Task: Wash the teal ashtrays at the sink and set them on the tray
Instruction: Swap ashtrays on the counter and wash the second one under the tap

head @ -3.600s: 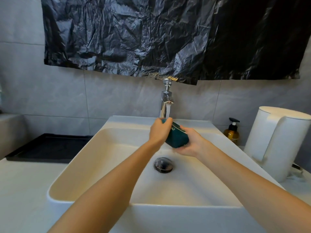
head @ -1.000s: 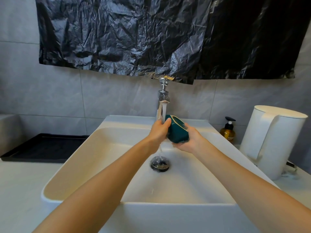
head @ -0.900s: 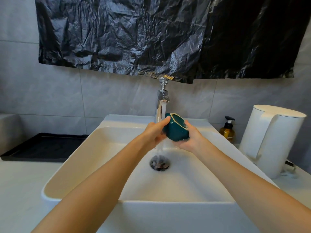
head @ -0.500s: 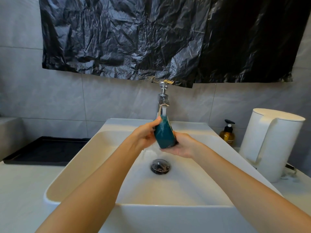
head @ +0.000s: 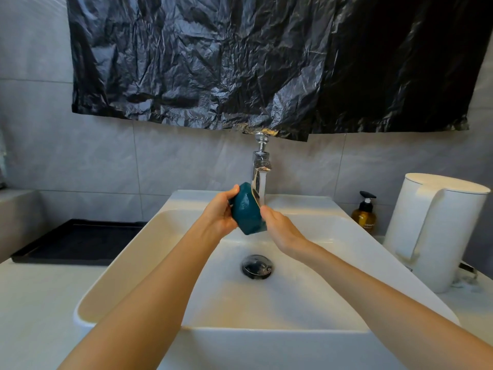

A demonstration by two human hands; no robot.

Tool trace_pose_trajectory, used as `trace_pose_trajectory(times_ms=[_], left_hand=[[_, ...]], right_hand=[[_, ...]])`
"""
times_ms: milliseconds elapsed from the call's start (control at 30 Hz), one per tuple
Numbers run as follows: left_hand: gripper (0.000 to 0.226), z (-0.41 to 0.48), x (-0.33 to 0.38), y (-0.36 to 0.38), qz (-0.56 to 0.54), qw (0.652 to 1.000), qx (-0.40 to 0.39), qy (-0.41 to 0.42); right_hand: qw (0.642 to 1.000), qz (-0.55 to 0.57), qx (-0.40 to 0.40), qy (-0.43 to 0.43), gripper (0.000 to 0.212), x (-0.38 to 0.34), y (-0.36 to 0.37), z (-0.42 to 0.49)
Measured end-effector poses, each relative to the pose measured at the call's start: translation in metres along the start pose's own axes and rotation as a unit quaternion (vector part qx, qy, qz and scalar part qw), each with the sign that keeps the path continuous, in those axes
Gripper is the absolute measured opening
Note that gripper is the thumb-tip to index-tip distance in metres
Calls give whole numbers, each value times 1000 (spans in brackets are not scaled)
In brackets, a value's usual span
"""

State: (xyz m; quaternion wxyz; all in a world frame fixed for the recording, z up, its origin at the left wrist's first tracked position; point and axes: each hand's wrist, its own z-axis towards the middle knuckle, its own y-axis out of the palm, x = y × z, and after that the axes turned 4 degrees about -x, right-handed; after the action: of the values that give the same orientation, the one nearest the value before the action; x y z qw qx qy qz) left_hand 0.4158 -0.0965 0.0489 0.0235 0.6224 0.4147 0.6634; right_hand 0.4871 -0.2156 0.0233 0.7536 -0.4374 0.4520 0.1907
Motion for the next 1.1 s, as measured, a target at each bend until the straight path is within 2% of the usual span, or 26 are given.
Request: trace_pose_trajectory(times_ms=[133,200,300,367,500,600,700,800,933,967,1033,1100], left_hand=[[27,3,0,-7,-14,1000,-2,-1],[30,3,-3,-5,-2,1000,-6,-5],[30,3,-8,2,13,1000,-8,-6],[30,4,-10,3,16,1000,-4,-7],[30,6,-7,1,-3,1000,3,-3],[24,6,-7,0,-2,1000,0,-7],[27,4,-19,6,31,999,-39,-21],[20,2,-28,14,30,996,-80,-27],[19,4,-29,14,89,994,-51,-31],[22,5,-29,14,89,995,-44,-30],[28,7,-30,12,69,997,-43,-17],[34,7,-26,9,35,998,-45,-3]], right_hand=[[994,101,-21,-45,44,-4,6,-1],[994,106,-24,-34,44,-7,5,2],[997,66,-25,1,43,-1,2,5],[999,42,4,11,44,3,2,4],[995,33,34,-90,43,3,5,-2],[993,-5,21,-115,45,2,8,-3],[988,-61,71,-122,44,-1,12,7],[989,-21,116,-95,43,0,9,20],[986,131,83,56,38,9,0,29],[982,159,80,67,38,9,0,28],[985,147,86,5,39,4,6,22],[991,84,70,-79,41,0,14,15]])
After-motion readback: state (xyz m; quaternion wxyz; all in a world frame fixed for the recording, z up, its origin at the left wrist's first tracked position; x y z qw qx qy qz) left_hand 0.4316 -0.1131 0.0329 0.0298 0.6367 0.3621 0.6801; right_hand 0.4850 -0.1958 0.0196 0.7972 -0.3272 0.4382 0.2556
